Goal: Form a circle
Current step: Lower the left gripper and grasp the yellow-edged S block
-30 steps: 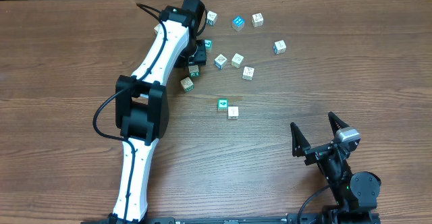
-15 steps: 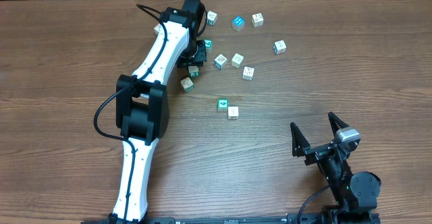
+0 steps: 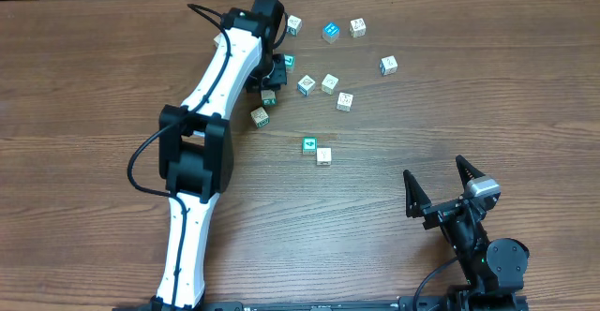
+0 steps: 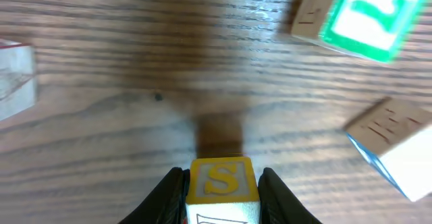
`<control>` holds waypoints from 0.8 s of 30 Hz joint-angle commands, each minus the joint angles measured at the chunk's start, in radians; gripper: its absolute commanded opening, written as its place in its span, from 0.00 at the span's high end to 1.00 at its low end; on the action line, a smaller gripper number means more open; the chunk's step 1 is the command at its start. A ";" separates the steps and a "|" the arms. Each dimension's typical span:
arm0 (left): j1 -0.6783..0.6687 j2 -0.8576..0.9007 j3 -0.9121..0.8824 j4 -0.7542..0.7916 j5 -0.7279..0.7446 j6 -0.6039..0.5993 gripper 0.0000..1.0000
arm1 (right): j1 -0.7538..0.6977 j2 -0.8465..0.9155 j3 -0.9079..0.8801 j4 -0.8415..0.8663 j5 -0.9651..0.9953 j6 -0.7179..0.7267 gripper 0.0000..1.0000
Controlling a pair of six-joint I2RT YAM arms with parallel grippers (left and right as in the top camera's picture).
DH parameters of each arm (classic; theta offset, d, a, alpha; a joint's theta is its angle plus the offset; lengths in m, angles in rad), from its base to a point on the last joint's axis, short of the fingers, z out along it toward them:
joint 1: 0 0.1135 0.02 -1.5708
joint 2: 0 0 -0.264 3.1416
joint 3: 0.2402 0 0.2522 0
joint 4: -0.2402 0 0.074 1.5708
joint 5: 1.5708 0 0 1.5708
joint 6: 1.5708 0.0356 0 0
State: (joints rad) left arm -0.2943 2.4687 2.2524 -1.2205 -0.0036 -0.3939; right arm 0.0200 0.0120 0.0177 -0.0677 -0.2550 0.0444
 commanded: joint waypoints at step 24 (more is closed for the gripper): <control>-0.050 -0.270 0.026 -0.470 0.007 0.051 0.81 | -0.003 -0.009 -0.010 0.006 0.008 -0.005 0.00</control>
State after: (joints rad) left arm -0.3264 2.2211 2.2650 -1.6760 -0.0032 -0.3828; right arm 0.0204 0.0120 0.0177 -0.0677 -0.2550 0.0448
